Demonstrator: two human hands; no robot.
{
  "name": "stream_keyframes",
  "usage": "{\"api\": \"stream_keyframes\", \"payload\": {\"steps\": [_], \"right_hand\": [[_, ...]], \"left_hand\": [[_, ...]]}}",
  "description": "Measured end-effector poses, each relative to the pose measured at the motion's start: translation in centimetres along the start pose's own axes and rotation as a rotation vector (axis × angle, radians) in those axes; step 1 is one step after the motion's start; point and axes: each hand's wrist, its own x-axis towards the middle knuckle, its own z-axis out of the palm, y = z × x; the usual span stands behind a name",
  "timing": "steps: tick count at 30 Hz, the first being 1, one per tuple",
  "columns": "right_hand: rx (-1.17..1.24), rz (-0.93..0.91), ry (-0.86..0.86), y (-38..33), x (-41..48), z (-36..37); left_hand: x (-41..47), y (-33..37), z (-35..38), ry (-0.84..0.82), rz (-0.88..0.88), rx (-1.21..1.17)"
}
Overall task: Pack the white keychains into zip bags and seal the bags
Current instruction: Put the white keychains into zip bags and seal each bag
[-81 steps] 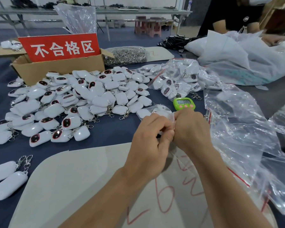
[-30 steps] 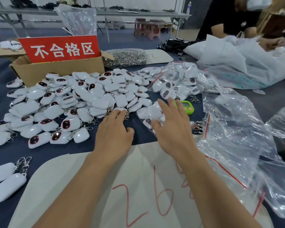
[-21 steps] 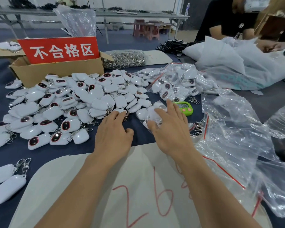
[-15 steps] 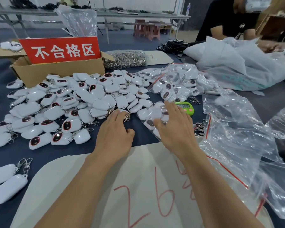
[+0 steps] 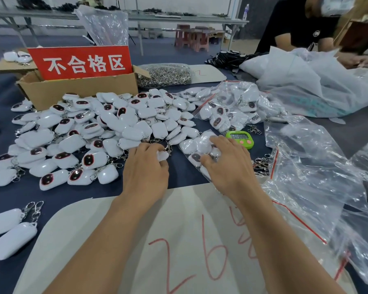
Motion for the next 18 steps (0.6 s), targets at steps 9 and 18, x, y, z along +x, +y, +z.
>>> {"api": "stream_keyframes", "payload": {"steps": [9,18], "right_hand": [[0.256,-0.145,-0.077,-4.1,-2.9,1.1],[0.366,-0.113,-0.099,-3.6,-2.6,1.2]], "left_hand": [[0.5,0.5,-0.8,0.030,-0.119,-0.412],[-0.4,1.9,-1.5,-0.130,-0.082,-0.617]]}}
